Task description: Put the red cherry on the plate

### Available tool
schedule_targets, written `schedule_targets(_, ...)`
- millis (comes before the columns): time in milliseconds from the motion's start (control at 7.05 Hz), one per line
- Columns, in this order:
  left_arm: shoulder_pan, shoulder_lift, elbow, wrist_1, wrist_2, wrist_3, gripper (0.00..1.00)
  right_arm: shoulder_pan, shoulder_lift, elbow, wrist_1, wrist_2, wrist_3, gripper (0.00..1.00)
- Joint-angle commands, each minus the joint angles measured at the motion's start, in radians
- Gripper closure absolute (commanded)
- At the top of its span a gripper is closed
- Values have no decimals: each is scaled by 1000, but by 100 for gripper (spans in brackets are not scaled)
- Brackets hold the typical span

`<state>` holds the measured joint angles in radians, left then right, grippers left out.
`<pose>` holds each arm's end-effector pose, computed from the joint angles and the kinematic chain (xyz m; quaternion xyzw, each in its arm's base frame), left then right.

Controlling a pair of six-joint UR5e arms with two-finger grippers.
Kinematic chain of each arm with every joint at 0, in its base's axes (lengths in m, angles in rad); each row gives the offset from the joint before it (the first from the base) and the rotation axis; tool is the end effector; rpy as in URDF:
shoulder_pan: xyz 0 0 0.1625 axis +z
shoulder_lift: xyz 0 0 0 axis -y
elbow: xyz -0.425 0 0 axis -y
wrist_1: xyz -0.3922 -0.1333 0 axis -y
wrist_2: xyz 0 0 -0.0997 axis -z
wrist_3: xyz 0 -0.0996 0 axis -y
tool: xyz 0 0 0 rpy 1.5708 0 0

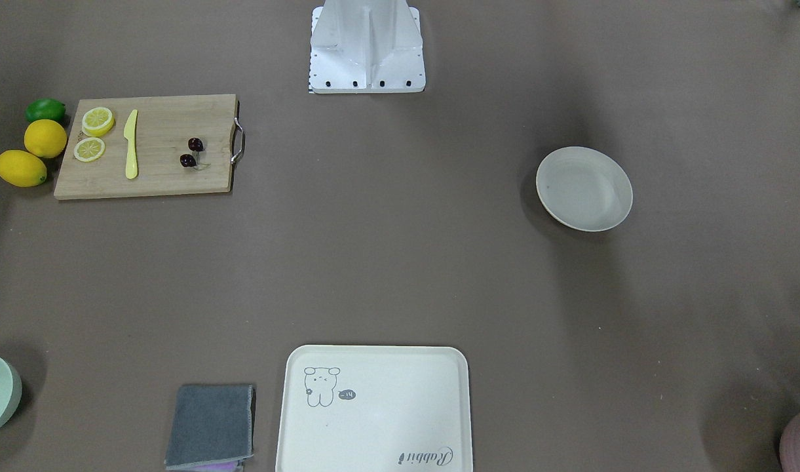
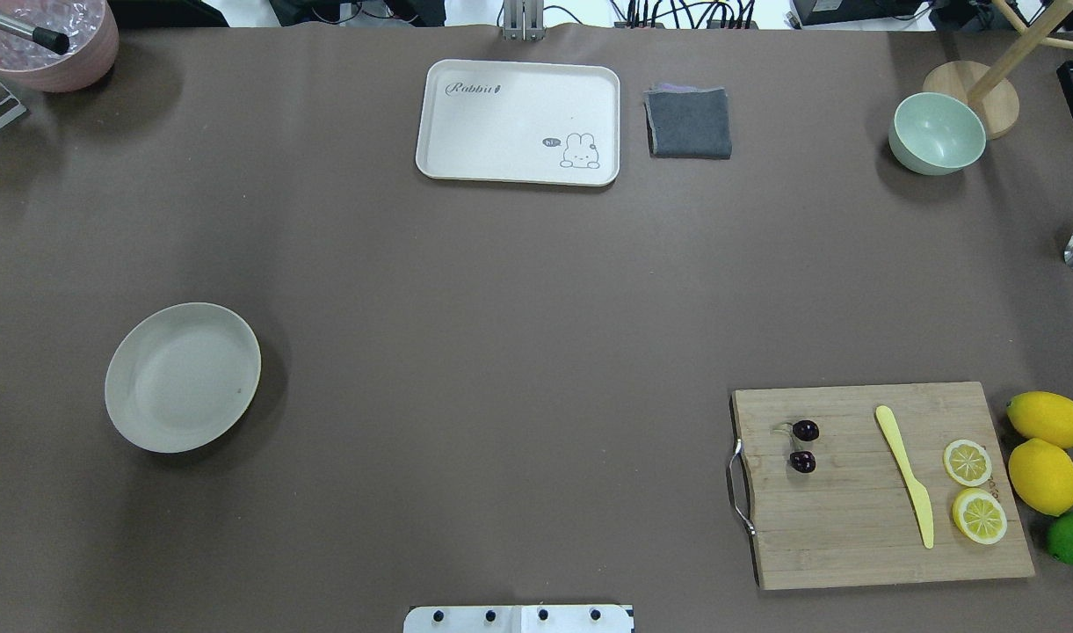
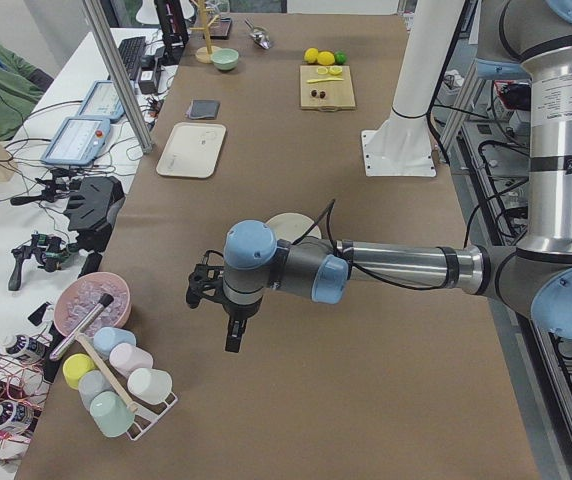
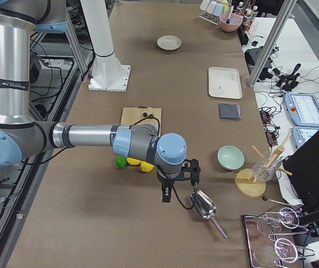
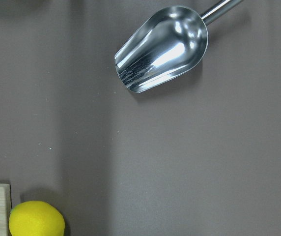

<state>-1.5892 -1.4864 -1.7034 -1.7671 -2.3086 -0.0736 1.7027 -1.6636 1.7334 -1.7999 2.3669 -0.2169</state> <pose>-0.0749 -0.4692 0.6145 0.1038 0.3609 0.0014 0.9268 0.1194 -0.4273 0.6429 -0.0052 -0.3933 -0.0082 0.9194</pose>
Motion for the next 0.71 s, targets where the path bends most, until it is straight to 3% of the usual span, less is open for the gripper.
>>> schedule_targets(0, 0, 0, -1, 0, 0, 0, 2, 0, 2, 2, 1, 2, 1, 0)
schedule_targets(567, 2, -2, -1, 0, 0, 0, 2, 0, 7, 15, 1, 2, 2, 0)
